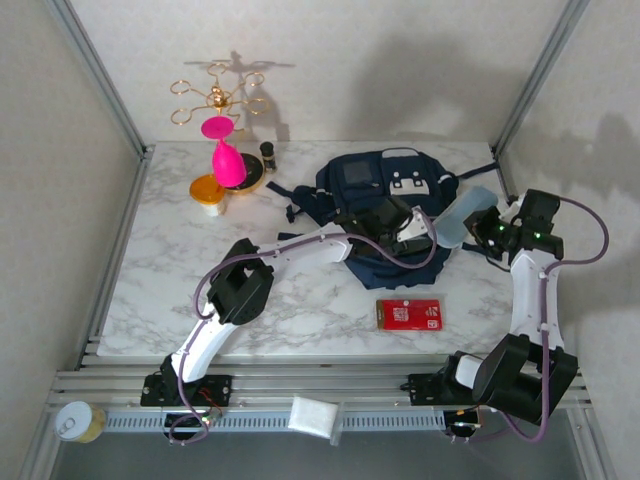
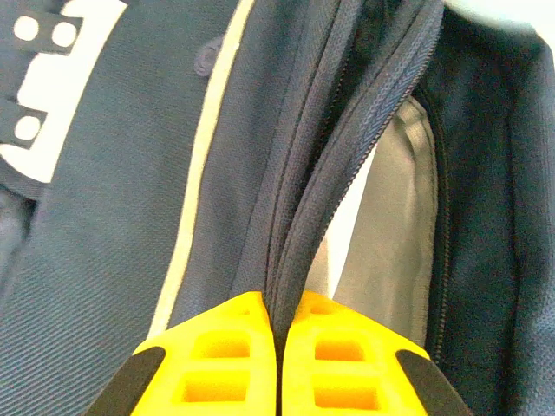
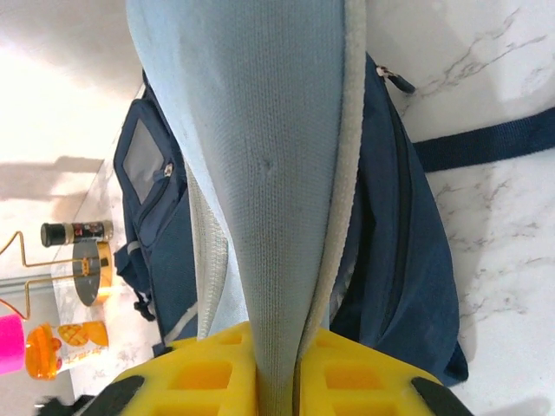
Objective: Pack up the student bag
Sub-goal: Open the student bag at the center of the table, then place the pencil pouch in the student bag.
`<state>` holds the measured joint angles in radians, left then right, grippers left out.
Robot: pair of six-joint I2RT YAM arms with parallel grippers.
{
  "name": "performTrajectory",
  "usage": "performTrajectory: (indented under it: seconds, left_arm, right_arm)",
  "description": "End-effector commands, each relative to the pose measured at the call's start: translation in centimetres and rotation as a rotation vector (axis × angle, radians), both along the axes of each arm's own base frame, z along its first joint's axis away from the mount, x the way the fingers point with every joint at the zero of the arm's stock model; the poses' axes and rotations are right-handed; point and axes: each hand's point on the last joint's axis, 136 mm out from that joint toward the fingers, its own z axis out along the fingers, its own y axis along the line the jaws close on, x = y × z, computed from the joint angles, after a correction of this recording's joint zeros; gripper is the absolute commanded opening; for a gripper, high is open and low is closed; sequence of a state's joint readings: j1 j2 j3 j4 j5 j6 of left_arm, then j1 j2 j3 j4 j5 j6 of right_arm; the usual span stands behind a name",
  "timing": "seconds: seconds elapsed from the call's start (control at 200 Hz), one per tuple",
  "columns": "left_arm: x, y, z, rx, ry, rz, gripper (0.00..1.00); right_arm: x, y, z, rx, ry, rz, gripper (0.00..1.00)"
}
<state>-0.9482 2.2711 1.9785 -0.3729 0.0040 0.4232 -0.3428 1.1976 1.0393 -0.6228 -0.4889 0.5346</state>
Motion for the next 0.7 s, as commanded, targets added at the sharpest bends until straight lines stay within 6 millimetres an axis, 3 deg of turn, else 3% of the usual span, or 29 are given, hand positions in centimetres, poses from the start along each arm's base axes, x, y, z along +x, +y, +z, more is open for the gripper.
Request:
performTrajectory:
  seconds: [0.0, 0.135, 0.335, 0.426, 0.541, 0.696]
  left_arm:
    - [3.6, 1.2, 8.3, -0.175, -0.091, 0.176, 0.0]
    - [5.1, 1.9, 12.9, -0.325, -0.079, 0.299, 0.0]
    - [5.2, 2.0, 19.1, -0.539, -0.011, 0.412, 0.0]
    - [4.6, 2.3, 19.9, -0.589, 0.034, 0.435, 0.0]
    - [3.7, 2.4, 19.8, -0.59, 0.073, 0.457, 0.0]
    - [3.1, 3.8, 20.3, -0.641, 0.128, 0.558, 0.0]
  right_arm:
    - [-1.1, -0.9, 2.2, -0.068, -0.017, -0.036, 0.16]
    - [-2.1, -0.6, 2.2, -0.073, -0.013, -0.041, 0.16]
    - [-3.0, 1.9, -1.3, 0.007, 0.034, -0.009, 0.15]
    - [-1.7, 4.8, -2.3, 0.087, 0.025, 0.042, 0.15]
    - [1.3, 9.0, -1.8, 0.107, -0.022, 0.132, 0.15]
    - [5.4, 11.3, -3.0, 0.204, -0.059, 0.125, 0.15]
